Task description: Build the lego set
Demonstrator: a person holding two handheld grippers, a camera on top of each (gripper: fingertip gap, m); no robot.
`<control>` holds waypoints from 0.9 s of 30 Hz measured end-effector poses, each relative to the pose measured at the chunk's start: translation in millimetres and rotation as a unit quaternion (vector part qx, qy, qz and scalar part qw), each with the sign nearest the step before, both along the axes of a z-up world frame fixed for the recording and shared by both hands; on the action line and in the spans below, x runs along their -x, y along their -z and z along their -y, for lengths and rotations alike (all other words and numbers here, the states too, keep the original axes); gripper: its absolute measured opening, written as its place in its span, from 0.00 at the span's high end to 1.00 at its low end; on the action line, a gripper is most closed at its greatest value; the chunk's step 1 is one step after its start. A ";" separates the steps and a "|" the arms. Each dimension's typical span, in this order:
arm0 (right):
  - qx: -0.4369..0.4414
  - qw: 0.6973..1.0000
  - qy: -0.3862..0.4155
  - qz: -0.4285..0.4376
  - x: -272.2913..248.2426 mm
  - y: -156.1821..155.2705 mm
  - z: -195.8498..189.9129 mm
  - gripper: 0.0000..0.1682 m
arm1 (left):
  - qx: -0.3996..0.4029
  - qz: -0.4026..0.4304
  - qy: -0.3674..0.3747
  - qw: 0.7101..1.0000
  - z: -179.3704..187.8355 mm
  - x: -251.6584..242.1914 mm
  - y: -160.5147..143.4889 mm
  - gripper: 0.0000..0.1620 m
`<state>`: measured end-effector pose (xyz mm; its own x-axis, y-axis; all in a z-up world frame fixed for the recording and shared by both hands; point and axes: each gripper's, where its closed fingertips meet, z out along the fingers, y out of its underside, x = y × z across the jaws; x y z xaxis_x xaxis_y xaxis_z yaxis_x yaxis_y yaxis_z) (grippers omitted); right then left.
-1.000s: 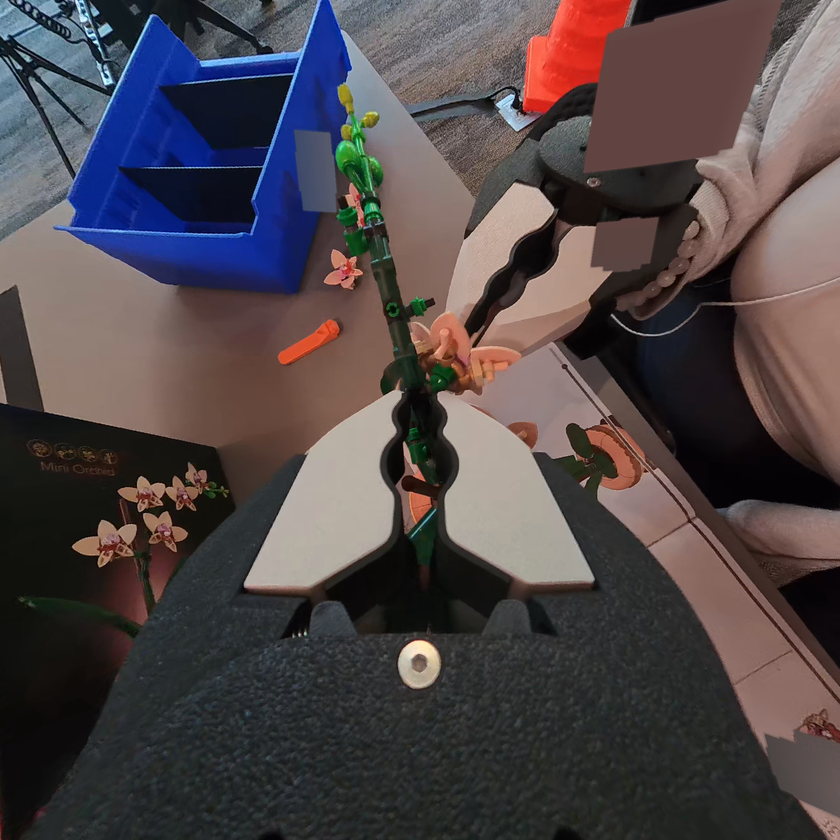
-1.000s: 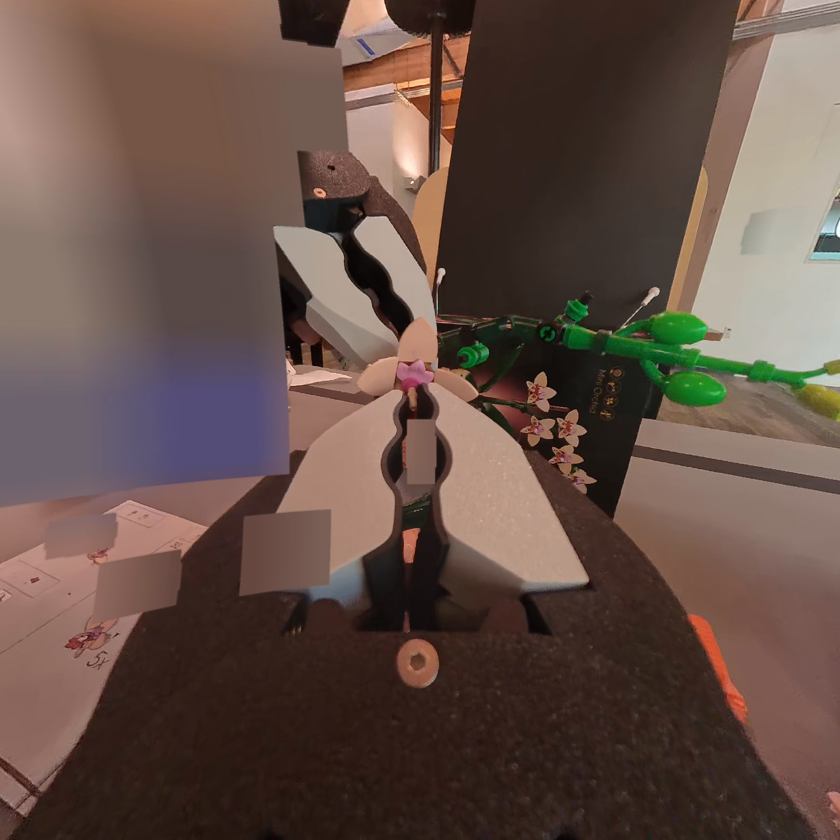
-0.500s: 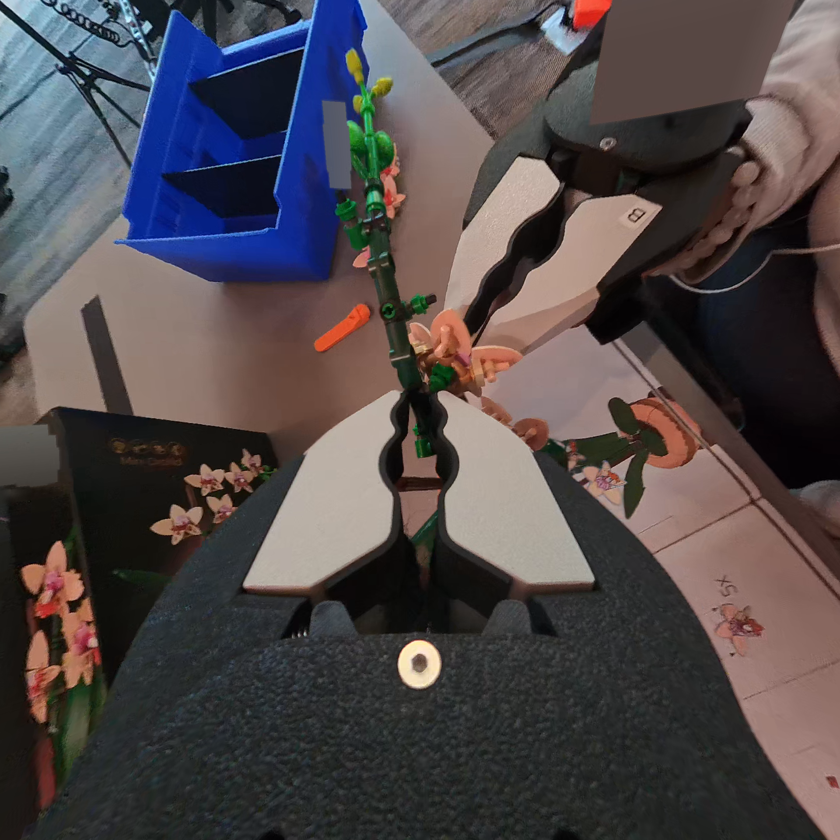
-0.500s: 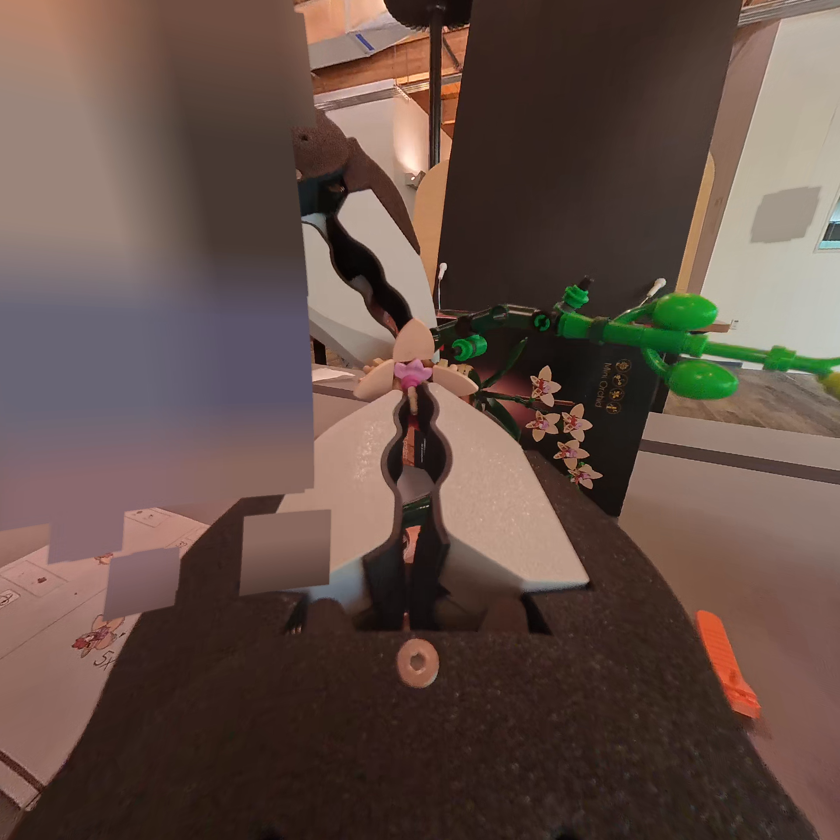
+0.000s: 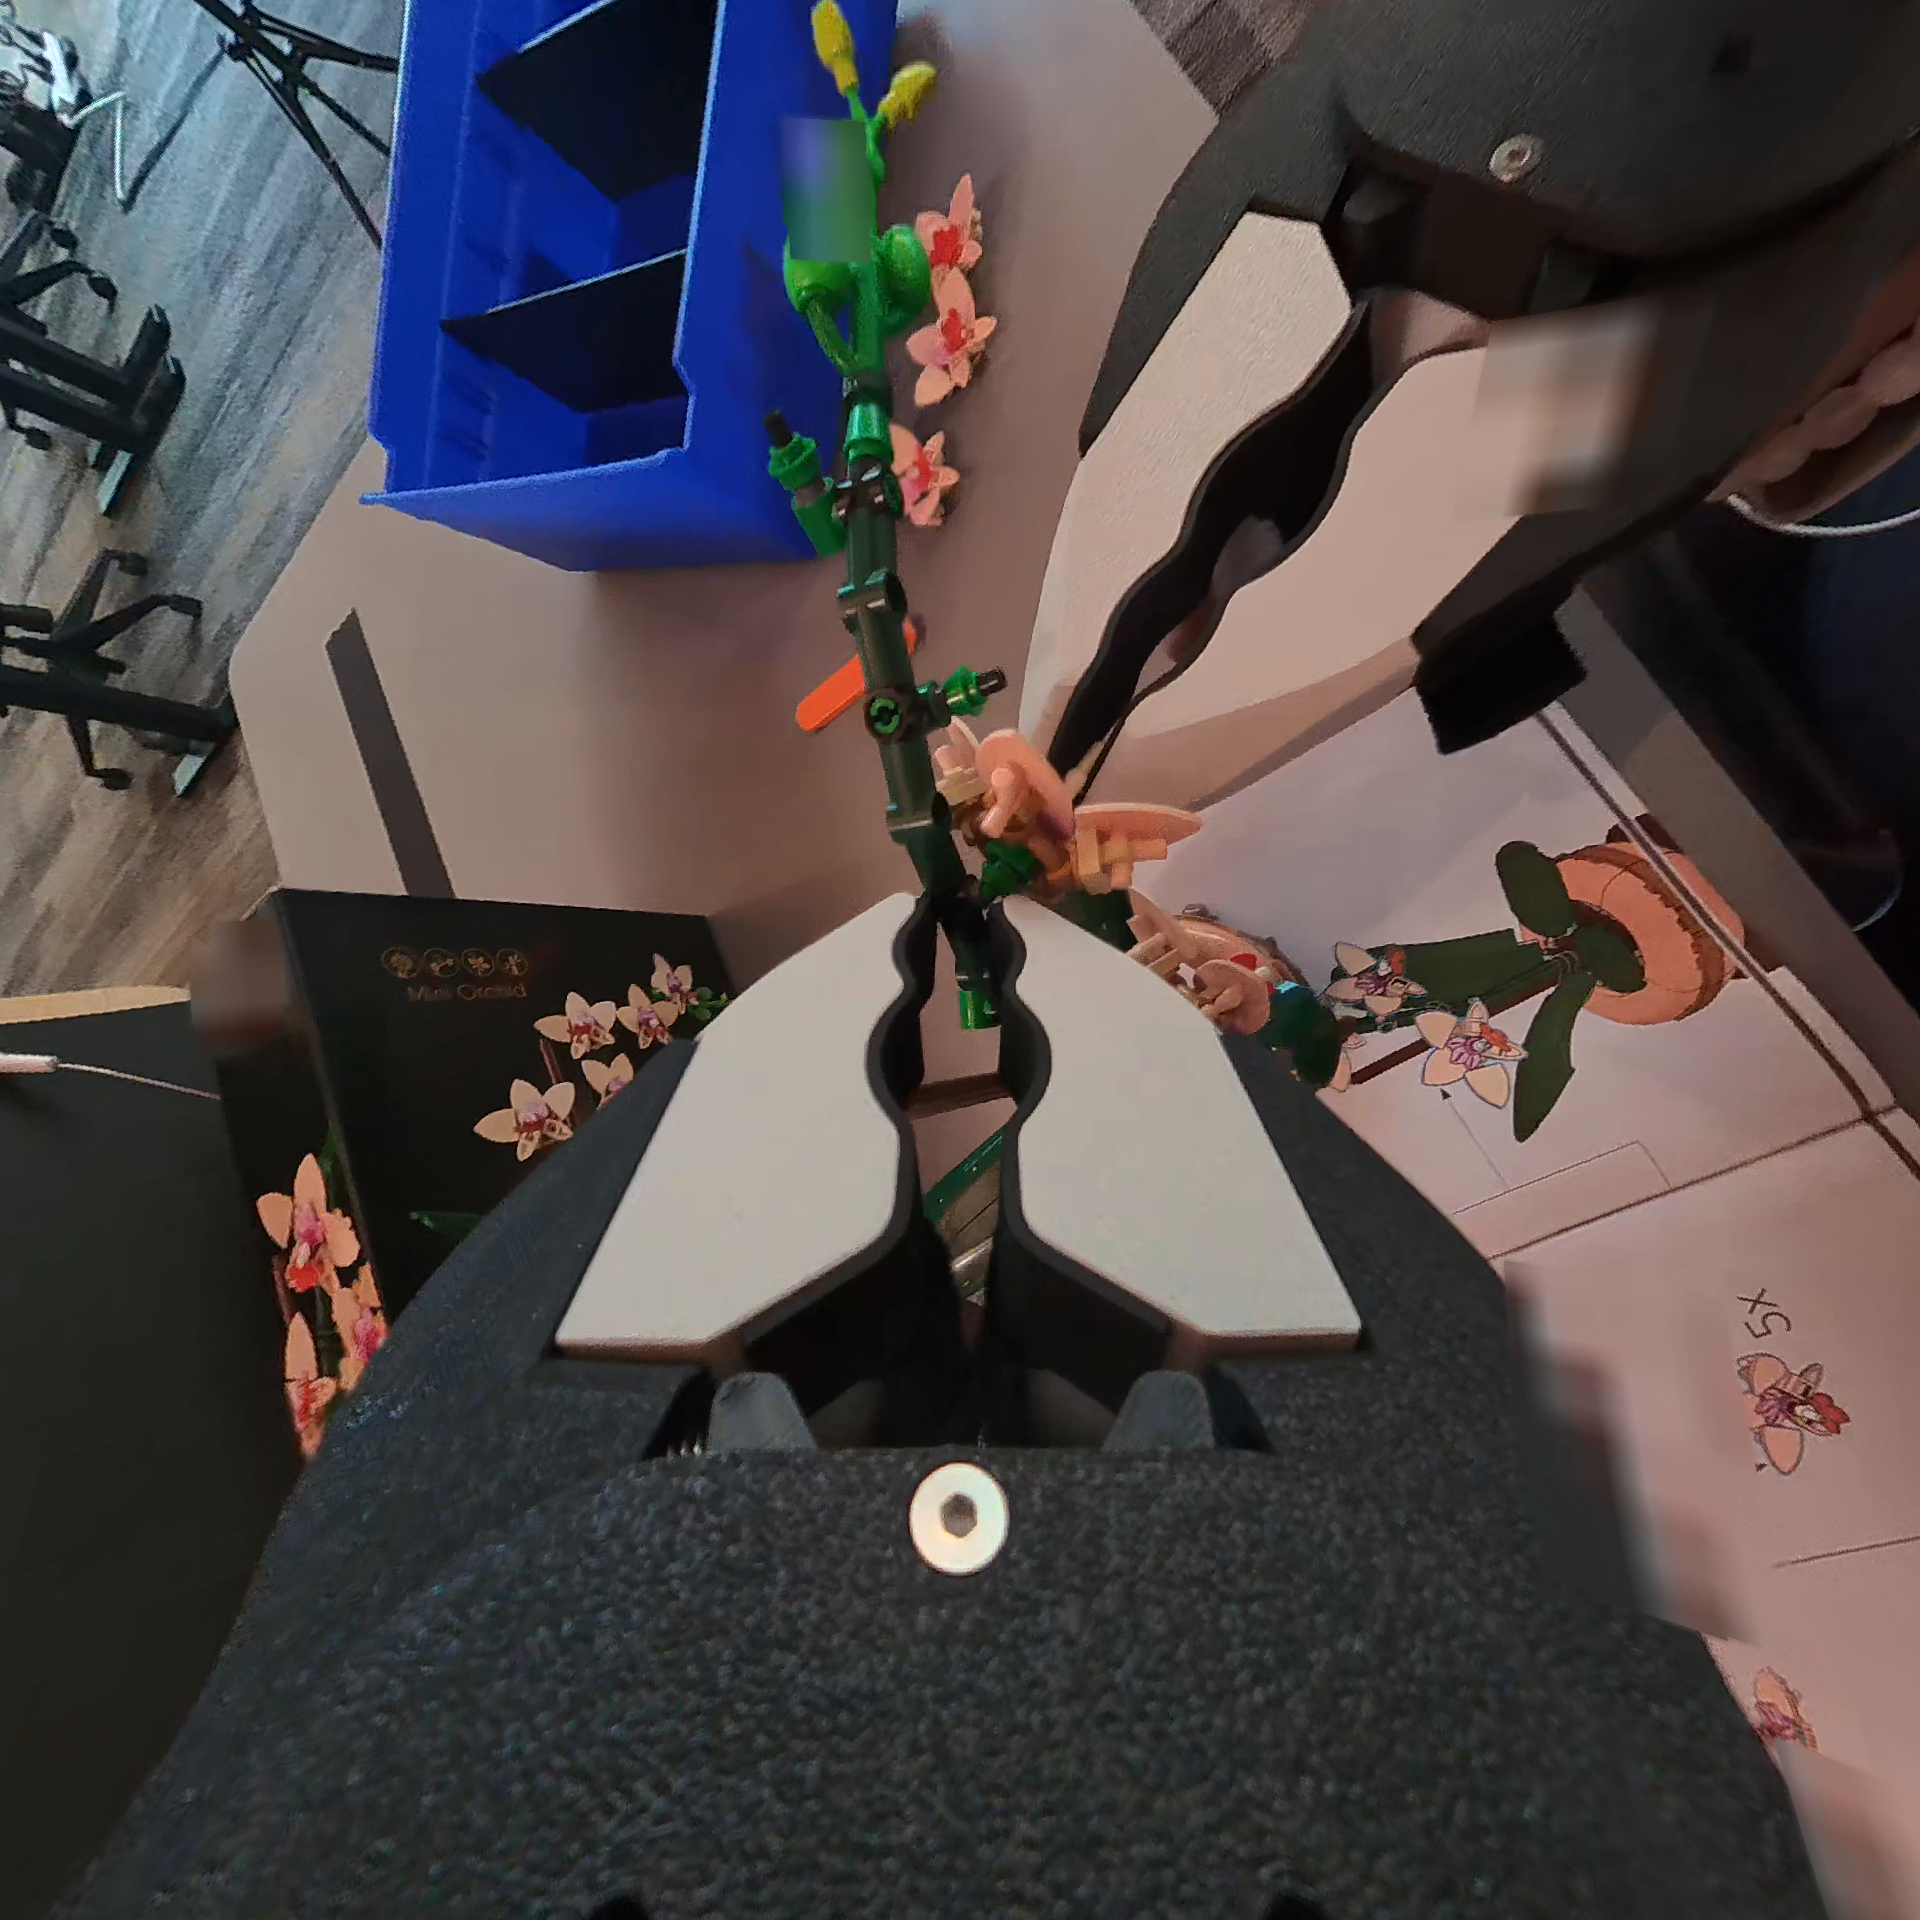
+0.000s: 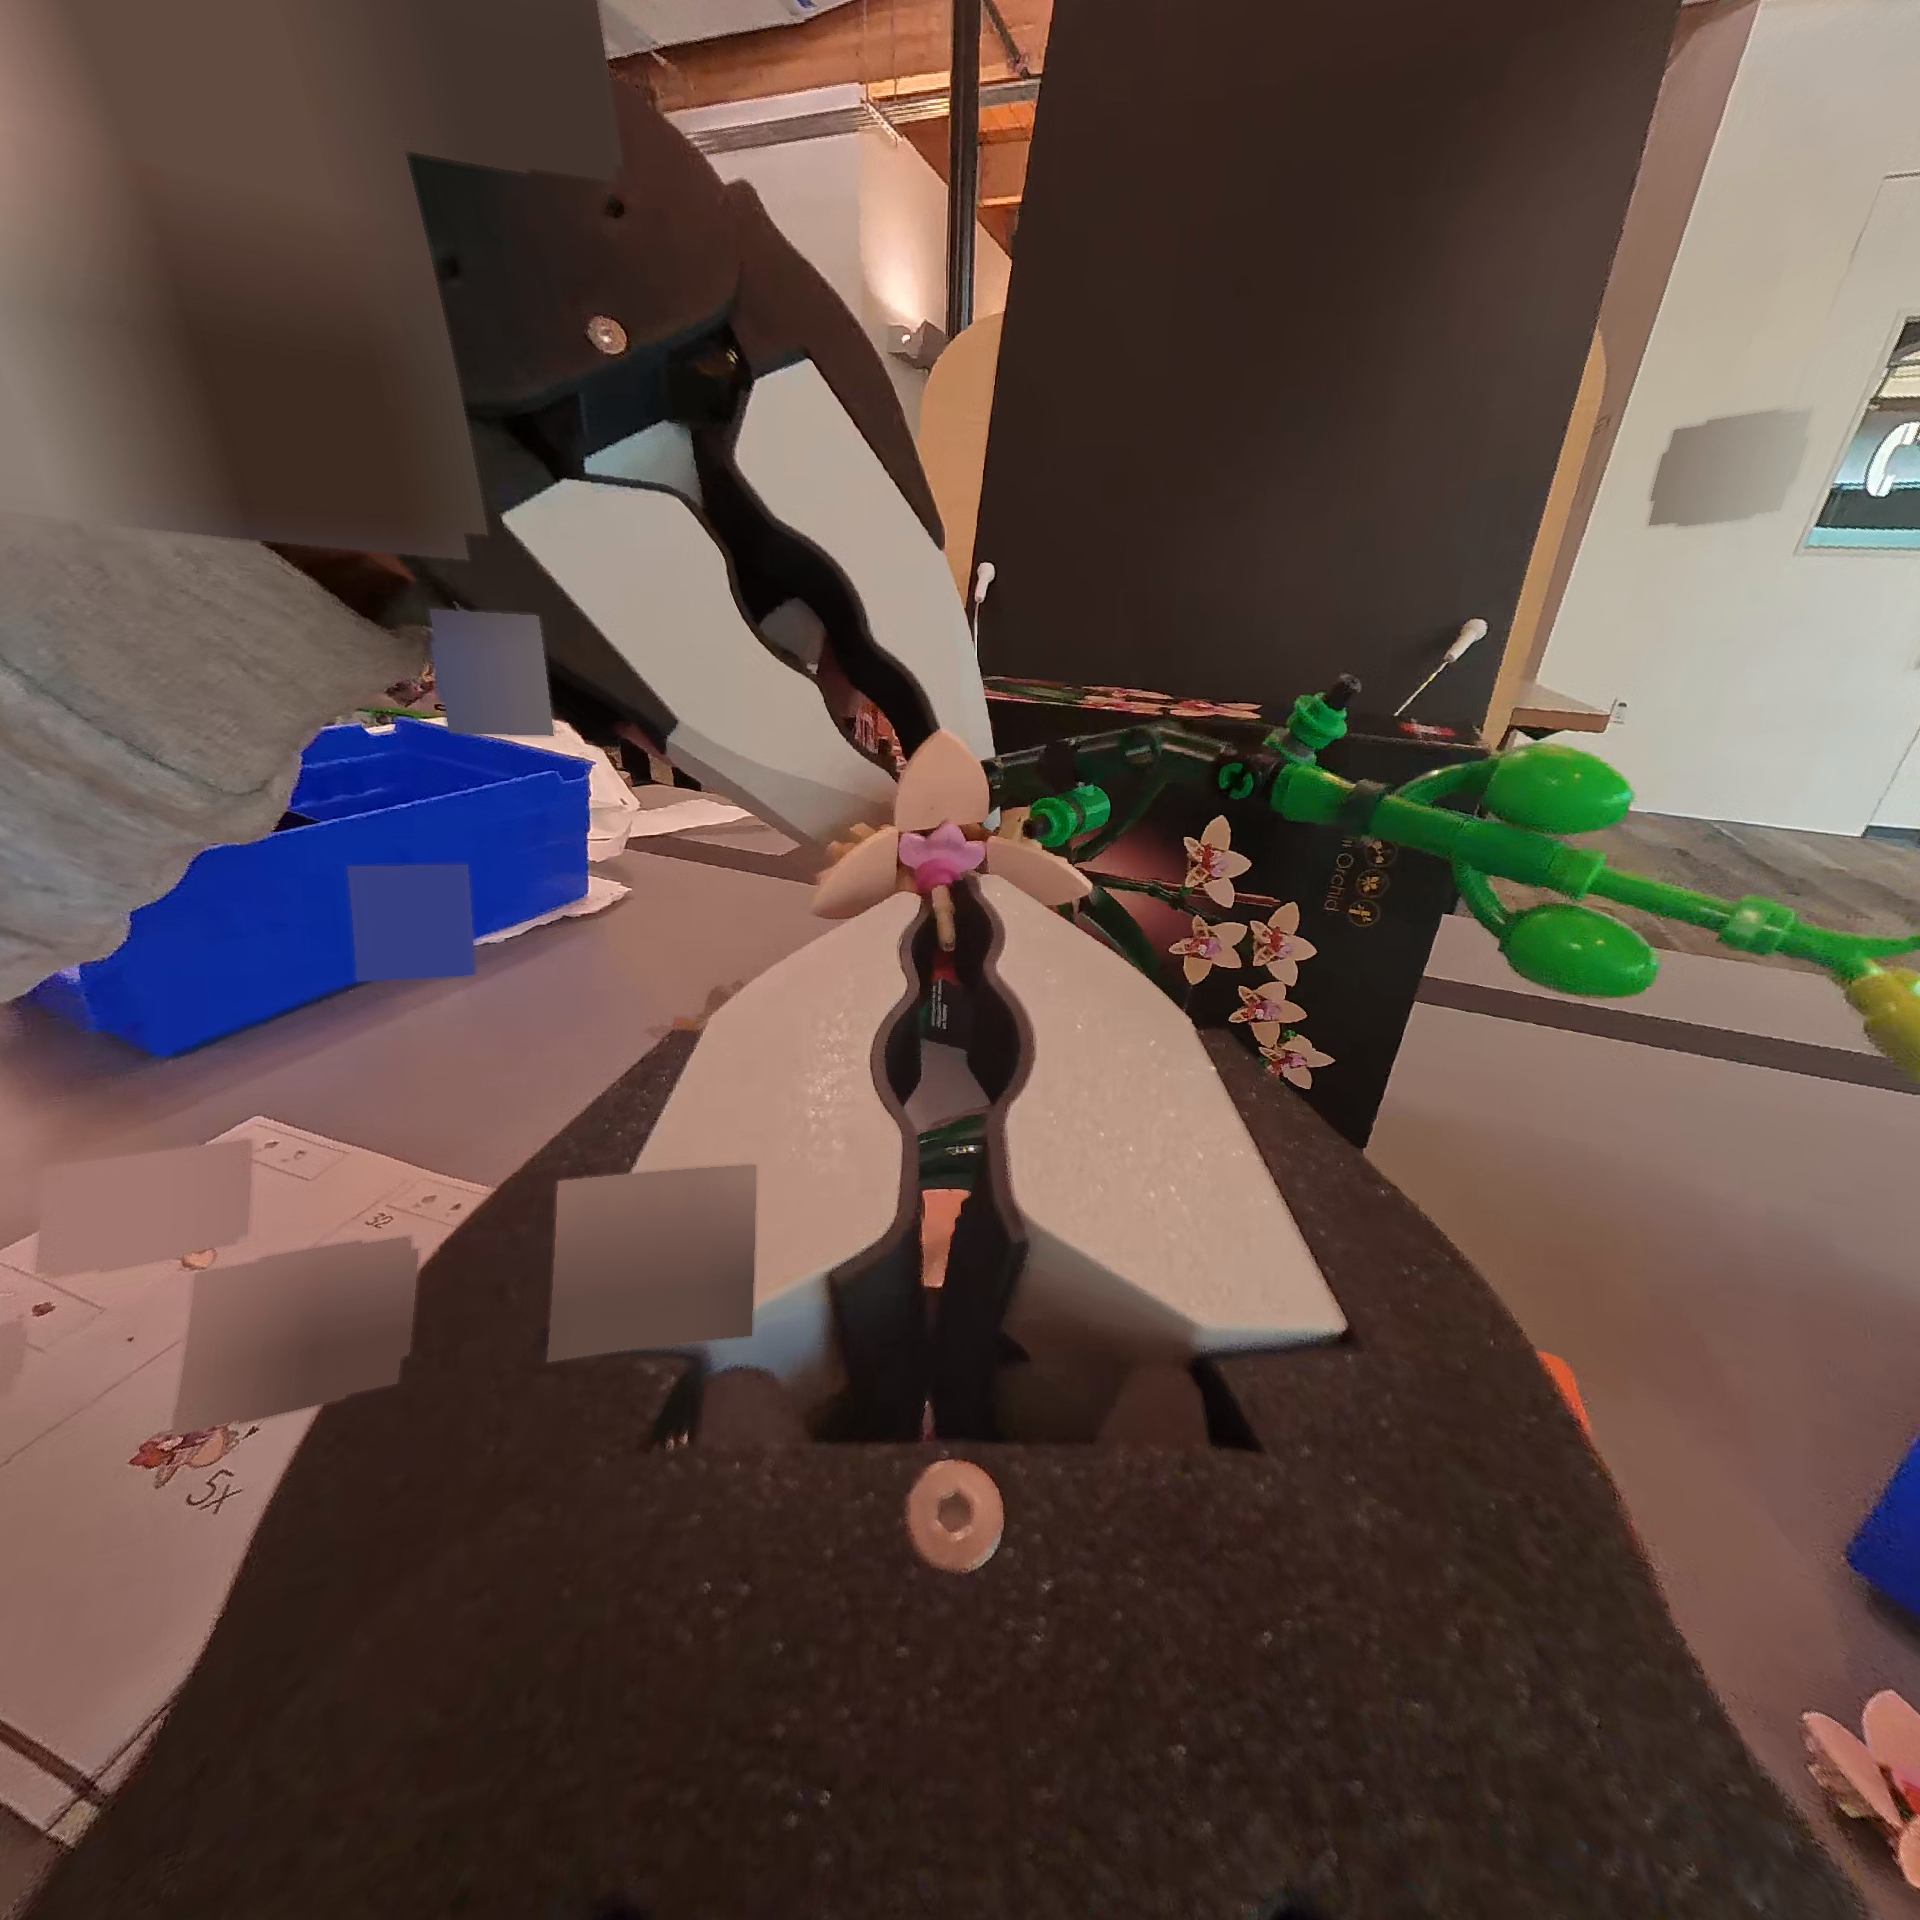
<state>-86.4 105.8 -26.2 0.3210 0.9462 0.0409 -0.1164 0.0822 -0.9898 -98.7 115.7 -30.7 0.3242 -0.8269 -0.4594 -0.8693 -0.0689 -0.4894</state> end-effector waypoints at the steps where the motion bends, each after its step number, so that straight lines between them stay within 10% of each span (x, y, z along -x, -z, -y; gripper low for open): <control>1: 0.000 1.000 0.001 0.001 -0.1 -0.1 0.0 0.98 | -0.003 -0.008 -0.003 1.000 -0.2 0.1 0.1 0.95; 27: -0.008 0.999 0.005 0.032 0.5 0.4 0.7 0.98 | -0.039 -0.089 -0.002 0.995 1.0 2.4 0.7 0.94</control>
<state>-86.9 105.1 -26.6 0.3271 0.9418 0.0772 -0.0520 0.0995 -0.9937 -101.1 114.7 -31.4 0.2348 -0.7857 -0.5724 -0.9428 -0.0408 -0.3308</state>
